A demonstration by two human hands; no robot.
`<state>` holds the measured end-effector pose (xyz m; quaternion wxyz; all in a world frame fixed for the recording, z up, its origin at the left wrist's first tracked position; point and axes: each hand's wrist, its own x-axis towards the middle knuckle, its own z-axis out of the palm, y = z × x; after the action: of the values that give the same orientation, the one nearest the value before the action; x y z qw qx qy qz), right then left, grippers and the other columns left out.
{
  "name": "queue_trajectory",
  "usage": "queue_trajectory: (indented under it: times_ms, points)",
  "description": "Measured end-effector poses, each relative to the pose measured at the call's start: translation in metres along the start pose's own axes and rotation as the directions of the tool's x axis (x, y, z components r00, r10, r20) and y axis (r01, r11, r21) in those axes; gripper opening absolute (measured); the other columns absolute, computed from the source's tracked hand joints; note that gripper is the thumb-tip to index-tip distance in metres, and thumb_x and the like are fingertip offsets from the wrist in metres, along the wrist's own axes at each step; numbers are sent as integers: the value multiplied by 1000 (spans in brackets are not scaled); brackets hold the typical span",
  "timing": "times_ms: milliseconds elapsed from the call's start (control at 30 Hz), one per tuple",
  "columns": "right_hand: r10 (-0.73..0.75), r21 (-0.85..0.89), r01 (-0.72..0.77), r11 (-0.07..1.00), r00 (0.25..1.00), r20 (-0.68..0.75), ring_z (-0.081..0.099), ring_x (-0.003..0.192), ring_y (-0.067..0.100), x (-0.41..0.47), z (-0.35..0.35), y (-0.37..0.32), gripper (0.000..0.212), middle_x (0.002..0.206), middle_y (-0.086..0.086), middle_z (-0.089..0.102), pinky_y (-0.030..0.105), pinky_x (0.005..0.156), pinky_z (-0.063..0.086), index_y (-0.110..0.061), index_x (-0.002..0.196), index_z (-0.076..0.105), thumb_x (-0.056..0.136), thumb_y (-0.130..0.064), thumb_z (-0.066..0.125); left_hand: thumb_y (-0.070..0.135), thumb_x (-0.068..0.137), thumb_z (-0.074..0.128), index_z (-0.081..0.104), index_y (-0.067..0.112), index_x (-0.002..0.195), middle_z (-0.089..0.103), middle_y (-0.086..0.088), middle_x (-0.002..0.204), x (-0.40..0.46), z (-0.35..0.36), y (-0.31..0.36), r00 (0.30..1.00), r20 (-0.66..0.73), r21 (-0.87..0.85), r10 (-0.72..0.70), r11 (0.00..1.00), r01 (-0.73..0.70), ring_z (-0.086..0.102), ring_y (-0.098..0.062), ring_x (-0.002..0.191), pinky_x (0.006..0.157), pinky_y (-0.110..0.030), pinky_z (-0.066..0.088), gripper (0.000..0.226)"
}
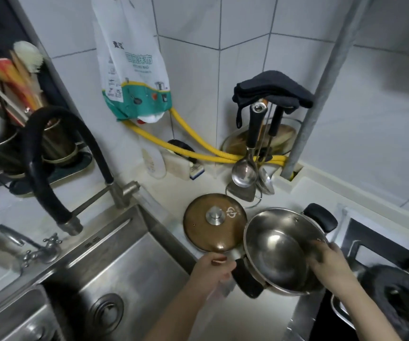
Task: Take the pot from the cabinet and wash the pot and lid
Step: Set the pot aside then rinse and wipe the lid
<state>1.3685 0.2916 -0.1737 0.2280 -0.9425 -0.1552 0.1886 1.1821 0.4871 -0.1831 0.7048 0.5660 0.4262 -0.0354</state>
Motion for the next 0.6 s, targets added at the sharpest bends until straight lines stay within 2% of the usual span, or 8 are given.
queue_trajectory:
  times_ms: [67,100,233,300,367,433,500,600]
  points:
    - [-151,-154,141,978,987,-57,44,123,39,-1,1,-19,43,127,21,55,44,108,34,-6,120,61,78,-9,67,20,85,66,60,20,102,68,-7,101,7,-4,2,997,-74,-70,-5,998,0,65,-15,83,67,-23,51,17]
    - [-237,-164,224,961,970,-62,45,125,36,-2,0,-34,41,128,18,56,43,109,34,-8,119,62,78,-10,66,18,87,64,61,17,105,67,-8,99,11,-5,3,995,-95,-105,-25,994,15,65,-15,79,64,-23,51,19]
    - [-499,3,500,866,863,72,47,120,13,4,10,-107,38,128,-6,52,20,103,30,-17,125,56,88,-12,58,15,90,60,53,17,100,65,-10,102,22,-17,9,983,-162,-224,-87,973,50,66,-21,87,70,-32,54,12]
    - [-588,21,593,805,792,164,48,121,14,13,25,-138,37,128,-4,53,10,97,26,-16,126,56,89,-11,56,16,90,60,50,16,107,65,-11,101,28,-24,10,980,-178,-260,-88,965,39,65,-20,82,61,-27,52,20]
    - [-625,25,633,774,757,192,52,120,18,29,44,-160,35,126,2,58,5,88,24,-11,124,58,89,-8,56,15,90,60,49,12,112,63,-10,91,32,-30,12,977,-187,-316,-99,948,36,61,-18,72,58,-25,47,26]
    - [-617,-9,631,775,760,203,52,121,22,47,63,-173,36,130,7,58,11,94,29,-9,126,56,90,-11,54,15,90,60,49,10,118,62,-9,88,38,-37,13,972,-196,-353,-132,934,55,59,-17,70,61,-26,47,31]
    - [-587,-95,619,780,775,232,49,123,25,63,79,-180,42,134,10,54,24,102,33,-13,133,48,92,-19,50,17,89,62,51,11,117,62,-7,89,42,-43,12,966,-204,-391,-158,918,67,59,-17,73,65,-28,49,31]
    - [-501,-324,587,742,807,314,50,119,29,78,97,-184,47,129,10,52,35,96,42,-23,138,40,92,-30,47,14,80,69,55,10,110,61,-9,84,41,-52,7,961,-203,-498,-185,865,61,57,-20,69,71,-33,50,34]
